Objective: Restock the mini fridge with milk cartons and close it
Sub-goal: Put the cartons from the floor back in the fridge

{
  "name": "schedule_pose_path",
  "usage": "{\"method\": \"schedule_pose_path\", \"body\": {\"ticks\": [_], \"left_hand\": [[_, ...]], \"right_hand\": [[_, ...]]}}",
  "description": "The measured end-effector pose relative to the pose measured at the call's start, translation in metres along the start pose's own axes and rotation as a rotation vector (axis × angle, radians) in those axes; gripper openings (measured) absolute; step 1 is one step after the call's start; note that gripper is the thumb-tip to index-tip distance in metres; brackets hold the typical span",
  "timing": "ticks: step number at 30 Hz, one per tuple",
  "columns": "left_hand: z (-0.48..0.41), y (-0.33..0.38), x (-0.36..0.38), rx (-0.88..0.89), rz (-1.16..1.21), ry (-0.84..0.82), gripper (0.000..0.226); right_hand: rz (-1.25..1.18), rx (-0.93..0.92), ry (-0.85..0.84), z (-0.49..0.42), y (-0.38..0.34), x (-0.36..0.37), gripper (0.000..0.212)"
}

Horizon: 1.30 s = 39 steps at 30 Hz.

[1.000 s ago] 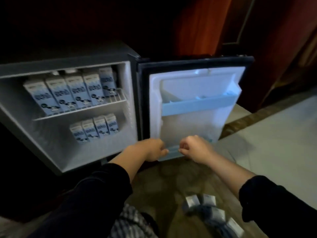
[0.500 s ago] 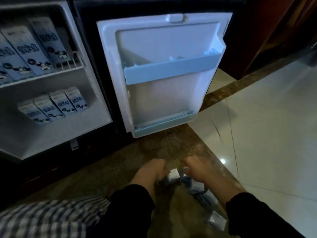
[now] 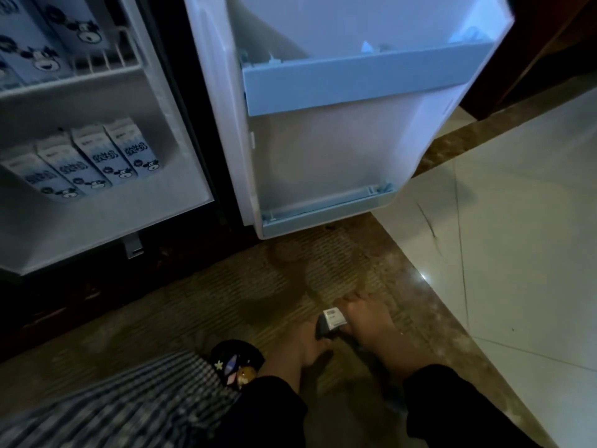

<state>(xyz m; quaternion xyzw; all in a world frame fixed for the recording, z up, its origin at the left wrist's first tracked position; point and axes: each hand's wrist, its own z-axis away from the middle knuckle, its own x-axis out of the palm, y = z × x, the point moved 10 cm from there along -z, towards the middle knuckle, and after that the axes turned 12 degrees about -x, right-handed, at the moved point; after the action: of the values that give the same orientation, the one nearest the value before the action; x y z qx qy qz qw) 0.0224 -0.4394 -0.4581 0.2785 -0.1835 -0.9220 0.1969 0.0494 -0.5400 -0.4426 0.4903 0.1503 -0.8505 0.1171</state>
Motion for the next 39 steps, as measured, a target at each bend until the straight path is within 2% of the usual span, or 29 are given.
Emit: {"method": "schedule_pose_path", "body": {"ticks": [7, 10, 13, 17, 21, 27, 33, 35, 39], "left_hand": [[-0.010, -0.009, -0.012, -0.065, 0.047, 0.017, 0.061], [-0.006, -0.002, -0.023, -0.084, 0.091, 0.041, 0.066], [0.009, 0.015, -0.031, 0.002, 0.144, -0.028, 0.076], [0.038, 0.049, -0.056, 0.156, 0.262, -0.059, 0.075], [0.073, 0.084, -0.092, 0.284, 0.331, -0.026, 0.057], [0.144, 0.127, -0.166, 0.509, 0.334, 0.208, 0.028], [0.212, 0.137, -0.225, 0.615, 0.350, 0.382, 0.020], [0.233, 0.132, -0.244, 0.622, 0.326, 0.479, 0.019], [0.265, 0.113, -0.280, 0.578, 0.242, 0.681, 0.031]], "right_hand": [[-0.109, 0.031, 0.025, -0.005, 0.009, -0.005, 0.039], [-0.237, 0.027, 0.072, 0.009, 0.011, -0.023, 0.035], [-0.419, 0.011, 0.160, 0.029, 0.015, -0.055, 0.024], [-0.496, -0.052, 0.337, 0.060, 0.013, -0.118, 0.010], [-0.535, -0.133, 0.482, 0.089, 0.003, -0.183, 0.013], [-0.688, -0.173, 0.781, 0.124, -0.008, -0.265, 0.012], [-0.845, -0.196, 1.083, 0.144, -0.033, -0.331, 0.010], [-0.878, -0.194, 1.080, 0.142, -0.048, -0.346, 0.007], [-0.807, -0.192, 0.998, 0.129, -0.085, -0.377, 0.031]]}}
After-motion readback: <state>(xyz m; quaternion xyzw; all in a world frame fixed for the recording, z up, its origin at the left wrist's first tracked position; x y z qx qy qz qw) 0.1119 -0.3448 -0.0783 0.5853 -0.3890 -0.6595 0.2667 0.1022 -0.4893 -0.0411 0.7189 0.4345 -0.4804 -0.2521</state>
